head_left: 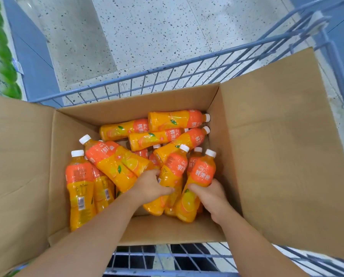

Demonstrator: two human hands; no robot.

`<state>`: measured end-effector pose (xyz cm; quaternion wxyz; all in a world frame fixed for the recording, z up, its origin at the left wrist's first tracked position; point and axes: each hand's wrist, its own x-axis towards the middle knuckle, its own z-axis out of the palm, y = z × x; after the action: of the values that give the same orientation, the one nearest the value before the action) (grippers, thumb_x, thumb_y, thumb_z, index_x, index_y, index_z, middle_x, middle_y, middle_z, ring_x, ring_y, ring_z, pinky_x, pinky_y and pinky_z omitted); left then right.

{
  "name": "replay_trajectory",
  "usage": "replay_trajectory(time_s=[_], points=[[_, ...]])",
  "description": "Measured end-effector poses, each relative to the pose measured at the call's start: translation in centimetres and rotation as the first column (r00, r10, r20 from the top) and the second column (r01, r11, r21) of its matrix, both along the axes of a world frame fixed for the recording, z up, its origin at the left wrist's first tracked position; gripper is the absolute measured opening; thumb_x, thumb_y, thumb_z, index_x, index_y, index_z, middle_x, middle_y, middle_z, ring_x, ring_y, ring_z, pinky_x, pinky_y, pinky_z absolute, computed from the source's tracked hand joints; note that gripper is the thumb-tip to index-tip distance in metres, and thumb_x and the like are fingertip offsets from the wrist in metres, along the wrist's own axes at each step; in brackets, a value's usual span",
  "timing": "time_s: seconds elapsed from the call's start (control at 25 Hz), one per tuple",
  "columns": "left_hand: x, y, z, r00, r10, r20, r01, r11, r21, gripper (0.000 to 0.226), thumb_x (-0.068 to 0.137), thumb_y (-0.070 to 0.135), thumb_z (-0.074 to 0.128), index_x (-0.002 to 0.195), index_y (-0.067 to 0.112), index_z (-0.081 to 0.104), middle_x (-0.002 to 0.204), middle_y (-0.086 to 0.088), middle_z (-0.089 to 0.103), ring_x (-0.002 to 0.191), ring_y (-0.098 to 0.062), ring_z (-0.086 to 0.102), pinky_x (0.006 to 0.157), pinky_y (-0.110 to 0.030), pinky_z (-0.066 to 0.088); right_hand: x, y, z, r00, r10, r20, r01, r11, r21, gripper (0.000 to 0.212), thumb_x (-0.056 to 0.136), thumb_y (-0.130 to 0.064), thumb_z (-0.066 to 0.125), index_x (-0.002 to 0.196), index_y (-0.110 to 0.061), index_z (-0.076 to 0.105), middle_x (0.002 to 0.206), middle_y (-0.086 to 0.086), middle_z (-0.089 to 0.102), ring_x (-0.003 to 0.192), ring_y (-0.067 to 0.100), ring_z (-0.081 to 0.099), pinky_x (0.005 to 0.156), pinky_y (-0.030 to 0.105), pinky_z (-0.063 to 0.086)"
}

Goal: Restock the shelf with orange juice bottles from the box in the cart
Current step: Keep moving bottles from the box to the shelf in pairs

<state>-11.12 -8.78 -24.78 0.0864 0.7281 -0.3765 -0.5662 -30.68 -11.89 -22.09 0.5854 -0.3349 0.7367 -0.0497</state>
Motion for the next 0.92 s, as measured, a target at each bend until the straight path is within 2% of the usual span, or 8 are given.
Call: replay_trajectory(time_s=[0.08, 0.24, 0.32, 0.48, 0.56, 0.72, 0.84, 0.92], points=[[0.8, 0.9, 1.4, 0.993, 0.093, -0.074, -0.092, 0.996, 0.019, 0.032, 0.073, 0.03, 0.088, 0.095, 0.027, 0.064, 0.092, 0.006, 0.071, 0.085, -0.011, 0.067, 0.077, -0.03, 0.056, 0.5, -0.2, 1.5, 0.999, 0.046, 0.004, -0.046, 0.998, -0.033, 0.022, 0.074, -0.014, 0.078, 0.094, -0.021, 0.071, 0.093, 0.006, 0.076, 0.086, 0.021, 0.073, 0.082, 0.043, 0.06], [2.2, 2.6, 6.8, 0.93, 0.274, -0.247, -0.284, 0.959, -0.007, 0.038, 0.082, 0.012, 0.081, 0.111, 0.028, 0.061, 0.101, 0.003, 0.072, 0.09, -0.008, 0.069, 0.075, -0.025, 0.058, 1.4, -0.2, 6.2, 0.996, 0.069, 0.05, -0.064, 0.993, -0.1, 0.03, 0.079, -0.014, 0.077, 0.105, -0.022, 0.065, 0.096, 0.004, 0.072, 0.087, 0.019, 0.07, 0.07, 0.033, 0.056], [3.0, 3.1, 10.2, 0.909, 0.312, -0.275, -0.333, 0.942, -0.03, 0.04, 0.082, 0.012, 0.079, 0.11, 0.032, 0.058, 0.103, 0.001, 0.072, 0.093, -0.013, 0.07, 0.081, -0.032, 0.058, 2.0, -0.3, 9.3, 0.994, 0.082, 0.067, -0.071, 0.985, -0.157, 0.03, 0.08, -0.014, 0.076, 0.106, -0.023, 0.062, 0.096, 0.003, 0.07, 0.086, 0.017, 0.068, 0.066, 0.031, 0.052], [4.6, 4.2, 16.9, 0.883, 0.376, -0.28, -0.417, 0.903, -0.101, 0.035, 0.085, 0.007, 0.072, 0.112, 0.026, 0.06, 0.093, -0.002, 0.07, 0.085, -0.017, 0.067, 0.073, -0.03, 0.053, 4.2, -0.4, 16.0, 0.987, 0.089, 0.133, -0.054, 0.966, -0.252, 0.029, 0.082, -0.016, 0.075, 0.105, -0.027, 0.061, 0.099, 0.002, 0.07, 0.089, 0.019, 0.068, 0.077, 0.038, 0.058], [5.4, 4.5, 20.0, 0.863, 0.409, -0.297, -0.468, 0.869, -0.162, 0.034, 0.083, 0.009, 0.077, 0.108, 0.027, 0.063, 0.093, 0.001, 0.072, 0.088, -0.017, 0.068, 0.075, -0.03, 0.053, 5.7, -0.5, 19.1, 0.986, 0.107, 0.126, -0.062, 0.945, -0.321, 0.025, 0.08, -0.018, 0.075, 0.1, -0.027, 0.063, 0.096, 0.003, 0.071, 0.088, 0.022, 0.069, 0.08, 0.041, 0.059], [7.8, 4.5, 26.9, 0.827, 0.458, -0.325, -0.547, 0.788, -0.281, 0.044, 0.073, 0.022, 0.087, 0.109, 0.028, 0.062, 0.098, 0.0, 0.074, 0.091, -0.019, 0.071, 0.08, -0.036, 0.059, 9.2, -1.1, 26.1, 0.975, 0.182, 0.128, -0.095, 0.859, -0.503, 0.023, 0.077, -0.018, 0.076, 0.098, -0.022, 0.066, 0.088, 0.003, 0.071, 0.08, 0.021, 0.068, 0.069, 0.034, 0.055], [10.3, 4.5, 31.6, 0.797, 0.482, -0.364, -0.599, 0.709, -0.372, 0.059, 0.053, 0.04, 0.09, 0.104, 0.028, 0.063, 0.095, -0.001, 0.076, 0.09, -0.022, 0.073, 0.086, -0.046, 0.059, 12.1, -1.7, 30.9, 0.959, 0.25, 0.135, -0.118, 0.783, -0.611, 0.023, 0.075, -0.017, 0.078, 0.093, -0.023, 0.065, 0.085, 0.002, 0.072, 0.079, 0.021, 0.068, 0.073, 0.037, 0.056], [12.1, 4.8, 34.5, 0.783, 0.497, -0.373, -0.621, 0.653, -0.434, 0.061, 0.049, 0.04, 0.087, 0.103, 0.026, 0.063, 0.092, 0.0, 0.075, 0.085, -0.018, 0.072, 0.084, -0.043, 0.06, 14.2, -1.9, 33.8, 0.942, 0.302, 0.146, -0.128, 0.726, -0.676, 0.024, 0.071, -0.022, 0.08, 0.091, -0.023, 0.065, 0.081, 0.0, 0.072, 0.078, 0.022, 0.07, 0.074, 0.04, 0.058]])
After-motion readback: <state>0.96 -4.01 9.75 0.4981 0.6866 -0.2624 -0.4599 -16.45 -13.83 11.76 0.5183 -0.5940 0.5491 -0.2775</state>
